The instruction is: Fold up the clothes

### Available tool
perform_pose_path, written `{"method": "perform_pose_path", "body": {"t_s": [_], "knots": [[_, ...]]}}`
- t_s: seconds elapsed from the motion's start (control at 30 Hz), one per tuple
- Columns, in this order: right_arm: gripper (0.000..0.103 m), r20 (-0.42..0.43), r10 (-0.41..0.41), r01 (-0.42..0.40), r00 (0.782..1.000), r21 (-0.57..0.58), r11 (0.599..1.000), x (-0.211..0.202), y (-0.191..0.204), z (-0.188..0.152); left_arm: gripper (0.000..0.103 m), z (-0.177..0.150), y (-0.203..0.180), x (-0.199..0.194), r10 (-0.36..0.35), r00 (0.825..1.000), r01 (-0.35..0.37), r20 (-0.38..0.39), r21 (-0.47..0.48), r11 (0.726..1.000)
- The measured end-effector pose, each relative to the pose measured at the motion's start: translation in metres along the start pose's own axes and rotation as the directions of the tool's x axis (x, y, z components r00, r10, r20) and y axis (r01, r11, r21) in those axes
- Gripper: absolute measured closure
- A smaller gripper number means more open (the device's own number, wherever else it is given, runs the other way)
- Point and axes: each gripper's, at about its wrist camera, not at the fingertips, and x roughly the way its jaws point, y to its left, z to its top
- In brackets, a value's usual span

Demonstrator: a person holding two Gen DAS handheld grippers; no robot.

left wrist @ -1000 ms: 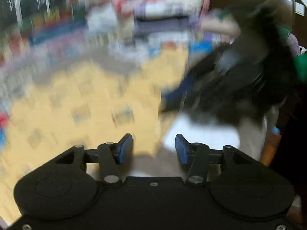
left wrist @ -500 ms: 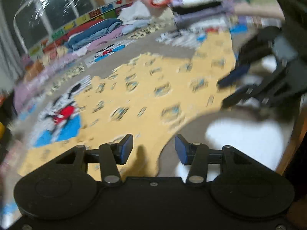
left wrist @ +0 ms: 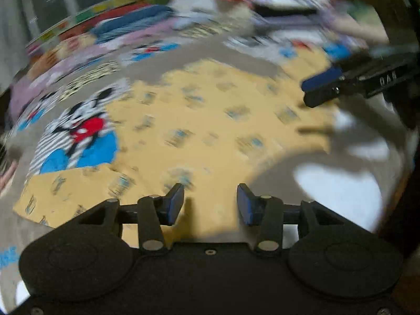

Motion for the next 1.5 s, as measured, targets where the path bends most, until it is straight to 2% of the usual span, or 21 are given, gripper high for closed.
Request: {"method": "perform_pose_path", "body": {"t_s": [0.1, 0.23, 0.37, 0.53, 0.7, 0.93, 1.03, 1.1, 1.17, 1.23, 1.3, 1.37, 1.5], "knots": [[0.053, 0.066, -0.058, 0.051, 0.996, 0.099, 0.994, 0.018, -0.028, 0.024, 0.057, 0.019, 0.032, 0.015, 0.005, 1.0, -0.002, 0.023, -0.111, 0.994], [0.053, 0.081, -0.117, 0.1, 0.99, 0.191, 0.977, 0.056, -0.068, 0.053, 0.057, 0.045, 0.074, 0.036, 0.014, 0.999, -0.001, 0.052, -0.257, 0.966], [0.052, 0.057, -0.166, 0.145, 0.985, 0.267, 0.953, 0.091, -0.104, 0.071, 0.057, 0.071, 0.12, 0.06, 0.018, 0.997, 0.013, 0.074, -0.405, 0.914], [0.052, 0.022, -0.219, 0.197, 0.975, 0.362, 0.911, 0.133, -0.151, 0.093, 0.057, 0.091, 0.174, 0.105, -0.002, 0.999, 0.023, 0.04, -0.529, 0.848], [0.052, -0.018, -0.2, 0.19, 0.98, 0.41, 0.892, 0.154, -0.179, 0.099, 0.057, 0.094, 0.204, 0.132, -0.053, 0.997, 0.075, 0.054, -0.629, 0.774], [0.051, -0.038, -0.153, 0.153, 0.987, 0.479, 0.864, 0.166, -0.201, 0.097, 0.06, 0.087, 0.223, 0.165, -0.116, 0.992, 0.117, 0.051, -0.707, 0.698], [0.052, -0.033, -0.147, 0.144, 0.989, 0.488, 0.861, 0.167, -0.203, 0.097, 0.062, 0.088, 0.224, 0.17, -0.132, 0.989, 0.136, 0.061, -0.708, 0.693], [0.055, -0.039, -0.149, 0.15, 0.988, 0.475, 0.867, 0.171, -0.202, 0.099, 0.069, 0.09, 0.225, 0.172, -0.137, 0.989, 0.14, 0.062, -0.703, 0.697], [0.068, -0.053, -0.145, 0.153, 0.988, 0.461, 0.874, 0.176, -0.201, 0.1, 0.077, 0.092, 0.225, 0.174, -0.143, 0.988, 0.143, 0.059, -0.694, 0.705], [0.089, -0.065, -0.137, 0.152, 0.988, 0.443, 0.884, 0.181, -0.199, 0.099, 0.097, 0.094, 0.223, 0.176, -0.145, 0.988, 0.142, 0.053, -0.68, 0.72], [0.098, -0.053, -0.149, 0.157, 0.987, 0.433, 0.888, 0.18, -0.196, 0.098, 0.103, 0.095, 0.221, 0.177, -0.145, 0.988, 0.144, 0.053, -0.666, 0.732], [0.099, -0.035, -0.163, 0.162, 0.986, 0.43, 0.888, 0.178, -0.194, 0.097, 0.103, 0.097, 0.22, 0.174, -0.132, 0.989, 0.141, 0.064, -0.656, 0.741], [0.099, 0.033, -0.201, 0.159, 0.979, 0.49, 0.857, 0.16, -0.204, 0.095, 0.103, 0.1, 0.219, 0.168, -0.114, 0.988, 0.153, 0.102, -0.64, 0.753]]}}
